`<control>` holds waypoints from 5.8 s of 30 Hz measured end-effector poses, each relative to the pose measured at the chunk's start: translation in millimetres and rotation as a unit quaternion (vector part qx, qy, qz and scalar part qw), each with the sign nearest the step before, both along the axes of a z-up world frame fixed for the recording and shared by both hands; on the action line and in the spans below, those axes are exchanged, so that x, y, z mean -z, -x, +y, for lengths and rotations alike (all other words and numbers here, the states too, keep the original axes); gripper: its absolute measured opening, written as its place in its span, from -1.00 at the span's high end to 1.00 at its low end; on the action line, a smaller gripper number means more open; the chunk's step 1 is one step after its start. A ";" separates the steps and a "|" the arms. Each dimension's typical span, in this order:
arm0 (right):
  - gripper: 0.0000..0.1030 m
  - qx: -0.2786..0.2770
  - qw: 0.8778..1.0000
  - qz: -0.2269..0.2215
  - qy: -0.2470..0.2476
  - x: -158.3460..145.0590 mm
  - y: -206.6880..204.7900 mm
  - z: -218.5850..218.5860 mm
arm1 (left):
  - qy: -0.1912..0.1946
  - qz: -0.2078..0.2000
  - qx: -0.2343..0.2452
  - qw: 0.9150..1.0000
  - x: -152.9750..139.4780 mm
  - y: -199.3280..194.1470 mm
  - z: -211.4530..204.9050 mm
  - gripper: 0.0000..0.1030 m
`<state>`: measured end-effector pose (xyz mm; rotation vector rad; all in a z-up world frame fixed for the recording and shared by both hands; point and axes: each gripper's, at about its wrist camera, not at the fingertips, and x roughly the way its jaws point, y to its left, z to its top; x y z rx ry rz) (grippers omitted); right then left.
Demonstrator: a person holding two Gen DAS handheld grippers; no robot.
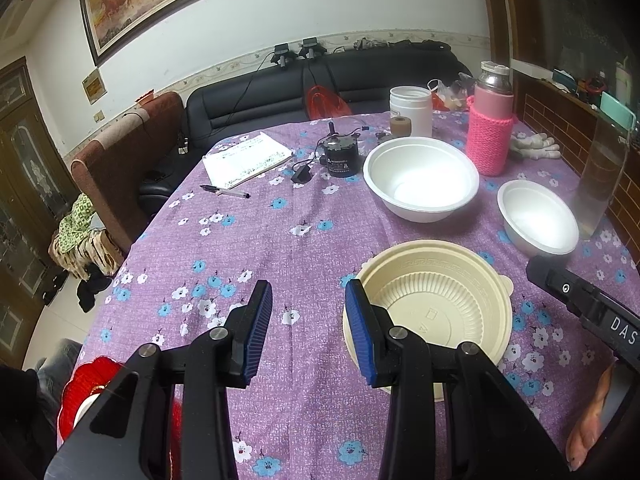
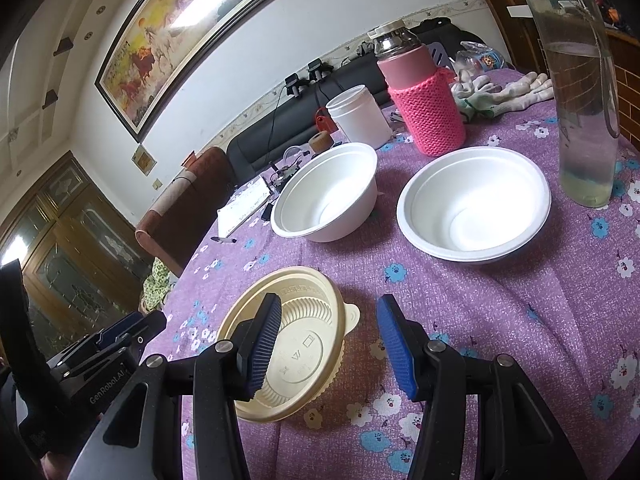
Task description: Organize plates and bowls
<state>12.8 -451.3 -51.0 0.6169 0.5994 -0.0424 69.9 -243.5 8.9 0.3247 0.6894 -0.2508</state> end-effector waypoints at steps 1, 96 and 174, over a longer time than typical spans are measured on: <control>-0.03 0.000 1.000 0.000 0.000 0.0 0.1 0.0 | 0.000 0.001 0.000 1.000 0.1 0.0 0.0 0.31; 0.75 -0.050 0.992 0.061 -0.099 30.7 -12.1 26.3 | 0.149 0.231 -0.010 0.961 49.7 -22.2 38.2 0.82; 0.15 -0.098 0.993 0.036 -0.059 2.7 -6.7 189.5 | 0.165 0.019 -0.193 0.967 -43.9 76.8 303.2 -0.18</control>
